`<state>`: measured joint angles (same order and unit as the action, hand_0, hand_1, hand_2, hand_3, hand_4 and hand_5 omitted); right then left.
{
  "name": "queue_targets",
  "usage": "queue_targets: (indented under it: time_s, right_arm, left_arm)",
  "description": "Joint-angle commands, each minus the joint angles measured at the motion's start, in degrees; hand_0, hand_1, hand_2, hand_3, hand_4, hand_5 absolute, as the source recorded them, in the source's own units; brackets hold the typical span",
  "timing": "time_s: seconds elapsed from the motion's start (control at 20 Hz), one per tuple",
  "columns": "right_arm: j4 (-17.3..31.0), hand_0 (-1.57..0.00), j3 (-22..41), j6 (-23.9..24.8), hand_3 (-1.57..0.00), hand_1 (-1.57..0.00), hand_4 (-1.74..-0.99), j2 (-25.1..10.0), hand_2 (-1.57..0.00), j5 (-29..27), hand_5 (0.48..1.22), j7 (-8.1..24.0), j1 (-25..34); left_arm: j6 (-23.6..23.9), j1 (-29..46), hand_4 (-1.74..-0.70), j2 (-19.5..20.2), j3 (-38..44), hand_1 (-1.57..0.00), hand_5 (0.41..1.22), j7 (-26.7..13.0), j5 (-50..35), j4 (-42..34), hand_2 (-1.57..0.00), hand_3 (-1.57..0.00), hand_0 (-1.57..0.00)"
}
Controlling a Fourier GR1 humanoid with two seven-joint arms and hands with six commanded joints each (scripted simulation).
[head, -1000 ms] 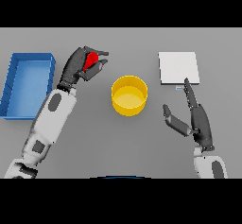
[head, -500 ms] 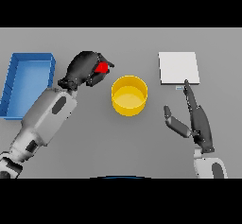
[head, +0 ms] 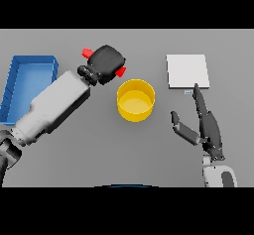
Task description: Pick up the red beaker and tilt it to pour out 1 green nut into yellow bowl. Pick up the yellow bowl and place it on the metallic measuring scale.
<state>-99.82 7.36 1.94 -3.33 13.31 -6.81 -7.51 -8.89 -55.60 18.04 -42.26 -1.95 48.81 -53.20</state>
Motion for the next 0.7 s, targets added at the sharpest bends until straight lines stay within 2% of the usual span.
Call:
queue_targets:
  time_s: [0.0,0.05,0.1,0.15,0.35,0.4,0.45,0.55,0.6,0.65]
  right_arm:
    - [0.79,0.00,-0.18,0.18,0.00,0.00,-1.245,-0.01,0.00,0.22,0.679,1.45,0.76]
    - [0.46,0.00,-0.11,0.32,0.00,0.00,-1.237,0.17,0.00,0.21,0.671,1.15,0.54]
    - [0.34,0.00,-0.08,0.17,0.00,0.00,-1.225,0.65,0.00,-0.46,0.663,0.20,0.19]
    - [0.86,0.00,-0.44,0.58,0.00,0.00,-1.220,0.53,0.00,-0.20,0.657,1.21,0.64]
    - [1.28,0.00,-0.17,1.25,0.00,0.00,-1.195,0.54,0.00,1.02,0.647,1.23,1.00]
    - [1.59,0.00,0.02,1.35,0.00,0.00,-1.193,0.62,0.00,1.27,0.648,0.06,0.68]
    - [1.92,0.00,-0.55,1.48,0.00,0.00,-1.191,0.36,0.00,1.05,0.649,1.18,1.68]
    - [0.65,0.00,-0.08,1.44,0.00,0.00,-1.183,0.17,0.00,1.48,0.643,0.02,0.32]
    - [1.22,0.00,-0.49,1.73,0.00,0.00,-1.179,0.48,0.00,1.17,0.635,1.65,1.43]
    - [1.37,0.00,-0.56,1.76,0.00,0.00,-1.180,0.52,0.00,1.04,0.630,1.15,1.20]
  left_arm:
    - [-1.58,-1.09,-1.66,-0.19,-1.77,-1.57,1.212,-0.19,1.08,0.44,-1.57,-1.57,-1.57]
    - [-2.74,-2.29,-1.67,-1.00,-3.02,-1.57,1.214,-0.12,1.51,1.14,-1.57,-1.57,-1.57]
    - [-4.02,-3.27,-1.68,-0.70,-4.45,-1.57,1.215,1.58,1.84,1.09,-1.57,-1.57,-1.57]
    - [-4.96,-4.52,-1.69,-1.01,-5.65,-1.57,1.216,1.76,2.42,1.89,-1.57,-1.57,-1.57]
    - [-9.23,-8.85,-1.72,-1.71,-11.39,-1.57,1.219,1.87,5.28,3.41,-1.57,-1.57,-1.57]
    - [-9.45,-9.59,-1.72,-1.79,-12.86,-1.57,1.219,1.71,6.33,4.17,-1.57,-1.57,-1.57]
    - [-9.87,-10.20,-1.73,-1.52,-14.46,-1.57,1.220,1.94,7.22,4.38,-1.57,-1.57,-1.57]
    - [-9.78,-12.02,-1.73,-1.49,-17.32,-1.57,1.220,3.21,9.07,5.68,-1.57,-1.57,-1.57]
    - [-9.97,-13.12,-1.73,-2.07,-18.48,-1.57,1.220,3.28,9.85,5.80,-1.57,-1.57,-1.57]
    - [-8.60,-13.58,-1.74,-2.54,-19.74,-1.57,1.220,3.99,10.67,6.94,-1.57,-1.57,-1.57]
